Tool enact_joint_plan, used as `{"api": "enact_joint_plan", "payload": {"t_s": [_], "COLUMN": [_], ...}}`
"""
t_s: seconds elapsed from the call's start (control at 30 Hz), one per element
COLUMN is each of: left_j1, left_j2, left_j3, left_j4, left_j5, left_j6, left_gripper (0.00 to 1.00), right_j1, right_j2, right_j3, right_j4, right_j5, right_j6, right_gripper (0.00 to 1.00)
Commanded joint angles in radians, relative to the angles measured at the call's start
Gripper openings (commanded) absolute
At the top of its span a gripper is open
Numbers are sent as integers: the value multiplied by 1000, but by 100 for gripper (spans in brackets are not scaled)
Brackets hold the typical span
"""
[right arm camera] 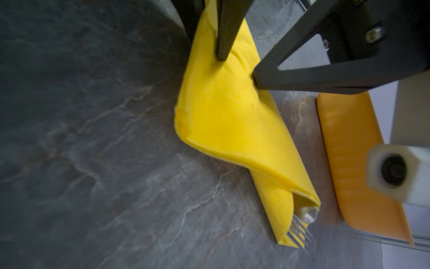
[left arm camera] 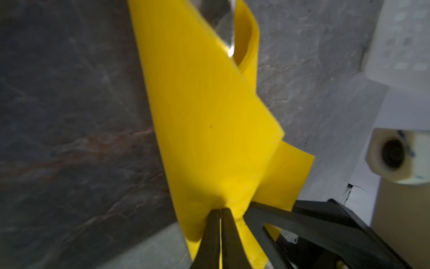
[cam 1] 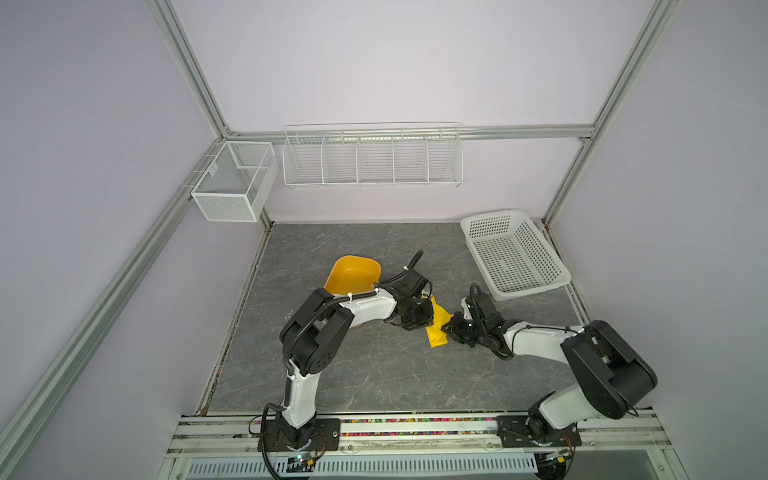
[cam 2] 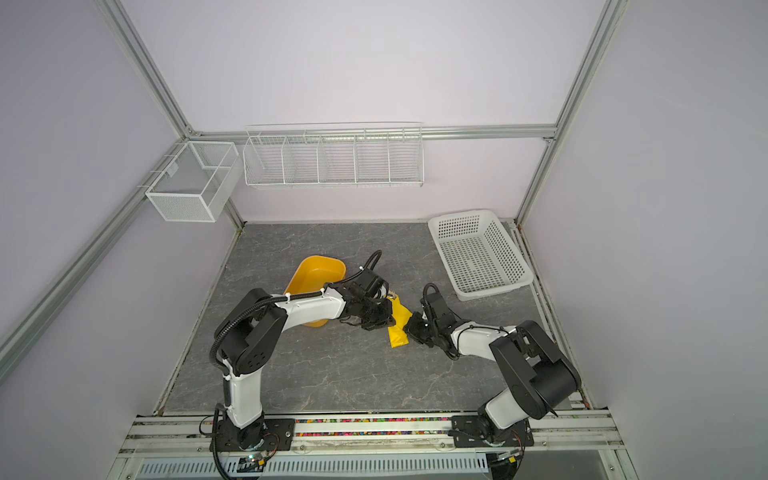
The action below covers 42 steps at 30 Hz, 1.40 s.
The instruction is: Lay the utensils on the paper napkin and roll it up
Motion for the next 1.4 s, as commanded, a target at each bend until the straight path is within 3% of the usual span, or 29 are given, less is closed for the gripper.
{"api": "enact_joint_plan", "payload": {"t_s": [0.0,0.23,0.33,0.63,0.9,1.13,1.37], "left_j1": [1,-1,-1,-1,-1,-1,-1], "left_j2": [-6,20,19,38,37,32,32], "left_j3": [-9,-15,-21,-1,-1,3,17], "left_j4": [5,9,20,19,17,11,12], "left_j5": [-22,-16,-15,3,0,-6,-5], "left_j6": [0,-8,-10,-7,-6,-3,-4], "left_gripper": [7,6,6,6,7,6,7], "right_j1": [7,-2,-7,-17,-38,-46,-45], "right_j2": [-9,-14,-12,50,128,145,194], "right_j3": [-21,-18,-15,44,46,58,80], "right_j4": [-19,-3,8,-33,103,40,44], "right_j5": [-10,-28,-19,-9,-108,-110,-168], "right_j6": [-3,-34,-55,-198,-250,-307,-328], "right_gripper": [16,24,33,45,46,37,34]}}
